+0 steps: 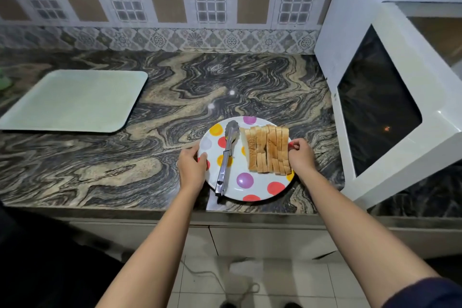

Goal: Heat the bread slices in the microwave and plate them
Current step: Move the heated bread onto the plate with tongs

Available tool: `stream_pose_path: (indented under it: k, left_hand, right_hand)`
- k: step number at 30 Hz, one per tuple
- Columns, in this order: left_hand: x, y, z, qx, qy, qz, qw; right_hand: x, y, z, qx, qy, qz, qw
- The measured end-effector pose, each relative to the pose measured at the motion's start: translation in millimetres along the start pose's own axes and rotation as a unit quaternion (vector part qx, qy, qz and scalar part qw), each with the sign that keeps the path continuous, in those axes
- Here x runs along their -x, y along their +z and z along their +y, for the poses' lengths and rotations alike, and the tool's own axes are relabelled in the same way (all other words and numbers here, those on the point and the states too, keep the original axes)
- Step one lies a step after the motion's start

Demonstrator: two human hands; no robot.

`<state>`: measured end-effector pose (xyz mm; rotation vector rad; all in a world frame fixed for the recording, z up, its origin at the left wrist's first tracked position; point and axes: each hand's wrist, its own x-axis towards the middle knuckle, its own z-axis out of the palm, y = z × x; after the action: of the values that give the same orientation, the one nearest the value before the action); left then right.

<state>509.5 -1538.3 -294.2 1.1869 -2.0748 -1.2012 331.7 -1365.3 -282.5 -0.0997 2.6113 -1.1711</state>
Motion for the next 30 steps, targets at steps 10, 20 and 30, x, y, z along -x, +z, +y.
stream_pose_path:
  k: [10,20,30]
  left_hand:
    - [9.8,2.1,3.7,0.039,-0.015,0.072,0.996]
    - [21.8,-7.4,-11.3,0.026,-0.014,0.104,0.994]
    - [68.0,-11.5,23.9,0.031,-0.008,0.072,0.997]
  right_hand:
    - [12.9,-3.8,8.0,0.007,-0.059,-0.014,0.998]
    - [41.5,9.8,24.7,0.008,-0.084,0.046,0.995]
    - [64.1,-38.2,17.6,-0.02,-0.077,-0.009,0.997]
